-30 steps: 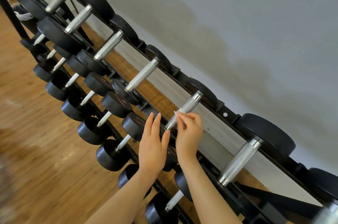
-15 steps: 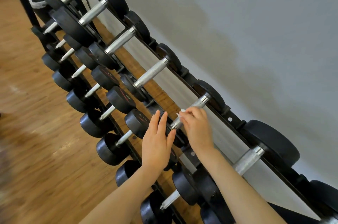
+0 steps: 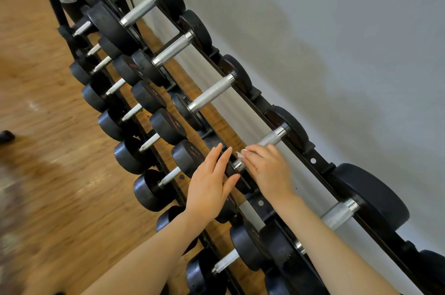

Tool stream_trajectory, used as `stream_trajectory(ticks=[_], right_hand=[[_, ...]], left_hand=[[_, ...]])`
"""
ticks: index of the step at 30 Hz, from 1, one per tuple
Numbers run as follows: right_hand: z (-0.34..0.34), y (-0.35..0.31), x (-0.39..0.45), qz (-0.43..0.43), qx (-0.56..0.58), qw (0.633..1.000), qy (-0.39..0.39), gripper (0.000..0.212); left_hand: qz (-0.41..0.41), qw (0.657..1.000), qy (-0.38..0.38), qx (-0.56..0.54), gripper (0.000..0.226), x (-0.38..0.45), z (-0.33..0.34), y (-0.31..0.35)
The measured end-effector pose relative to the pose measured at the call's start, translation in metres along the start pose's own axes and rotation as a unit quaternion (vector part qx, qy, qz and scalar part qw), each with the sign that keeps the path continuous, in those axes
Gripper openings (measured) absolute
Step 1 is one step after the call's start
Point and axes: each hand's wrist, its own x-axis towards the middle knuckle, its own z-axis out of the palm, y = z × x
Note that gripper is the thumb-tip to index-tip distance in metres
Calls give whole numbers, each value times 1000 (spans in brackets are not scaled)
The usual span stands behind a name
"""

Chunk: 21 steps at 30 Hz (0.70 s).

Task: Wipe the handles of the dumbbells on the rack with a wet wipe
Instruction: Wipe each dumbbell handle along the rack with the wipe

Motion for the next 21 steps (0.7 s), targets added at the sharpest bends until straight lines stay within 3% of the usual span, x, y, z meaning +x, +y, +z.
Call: stream_trajectory(ticks=[4,8,12,17,21], right_hand=[[-3,5,5,-29,-7,999,-39,21],[-13,2,18,31,4,999,-39,16],[-7,-8,11,-36,-1,992,-118,30],[-12,2,16,-54,-30,994,-95,14],[-6,-4,10,-92,1,987,-129,27]], left_hand=[[6,1000,-6,-1,74,1,-1,-3],[12,1000,-10,-9,75,1,-2,-5],[17,1000,-11,-16,71,-2,-3,-8],[33,999,-7,-12,70,-6,-3,-17],[34,999,-4,-18,70,-7,-4,-19]])
